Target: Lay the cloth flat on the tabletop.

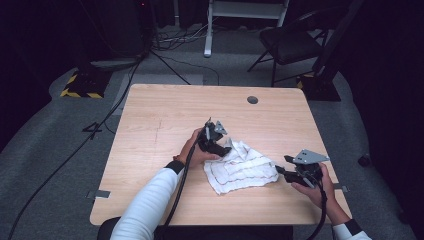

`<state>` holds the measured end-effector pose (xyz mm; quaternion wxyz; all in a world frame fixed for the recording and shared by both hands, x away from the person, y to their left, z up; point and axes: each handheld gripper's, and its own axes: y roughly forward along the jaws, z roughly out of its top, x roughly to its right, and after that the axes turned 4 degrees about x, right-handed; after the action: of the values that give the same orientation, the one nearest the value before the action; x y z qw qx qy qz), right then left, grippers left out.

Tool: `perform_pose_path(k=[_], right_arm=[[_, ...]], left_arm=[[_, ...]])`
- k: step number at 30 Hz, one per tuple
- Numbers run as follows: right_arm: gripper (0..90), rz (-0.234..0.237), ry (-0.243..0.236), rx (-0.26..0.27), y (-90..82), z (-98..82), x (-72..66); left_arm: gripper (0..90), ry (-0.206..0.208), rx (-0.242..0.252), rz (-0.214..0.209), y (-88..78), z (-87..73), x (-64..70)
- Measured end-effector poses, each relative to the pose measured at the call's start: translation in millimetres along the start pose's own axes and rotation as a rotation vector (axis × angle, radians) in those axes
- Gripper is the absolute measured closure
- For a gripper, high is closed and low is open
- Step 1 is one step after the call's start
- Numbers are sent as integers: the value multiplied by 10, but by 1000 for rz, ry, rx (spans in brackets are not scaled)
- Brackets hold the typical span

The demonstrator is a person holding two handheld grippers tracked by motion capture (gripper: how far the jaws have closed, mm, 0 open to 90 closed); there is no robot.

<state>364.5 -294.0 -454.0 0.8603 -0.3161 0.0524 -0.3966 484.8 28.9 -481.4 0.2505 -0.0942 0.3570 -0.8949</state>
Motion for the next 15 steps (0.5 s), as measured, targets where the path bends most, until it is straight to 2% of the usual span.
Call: perform_pose_path(k=[2, 4, 5, 6, 7, 8, 10, 13, 15], right_arm=[[471, 8, 1, -20, 47, -27, -6], [470, 13, -8, -46, 96, -58, -7], [470, 18, -9, -57, 117, -72, -5], [470, 18, -9, -57, 117, -72, -5], [470, 26, -4, -64, 139, -88, -5], [470, 37, -10, -87, 173, -108, -15], [471, 50, -17, -99, 215, -129, -29], [475, 70, -30, -123, 265, -153, -50], [480, 77, -30, -132, 288, -164, -63]], left_arm=[[279, -5, -7, -16, 54, 1, -5], [282, -7, -18, -13, 81, 7, -9], [321, -8, -13, -39, 86, 7, -15], [386, -8, -13, -39, 86, 7, -15], [386, 0, -11, -53, 87, 4, -17], [499, 2, -10, -86, 91, -3, -17], [639, 19, -12, -123, 78, -9, -18], [779, 60, -12, -116, 44, -7, -4], [883, 66, -13, -108, 35, -10, -4]])
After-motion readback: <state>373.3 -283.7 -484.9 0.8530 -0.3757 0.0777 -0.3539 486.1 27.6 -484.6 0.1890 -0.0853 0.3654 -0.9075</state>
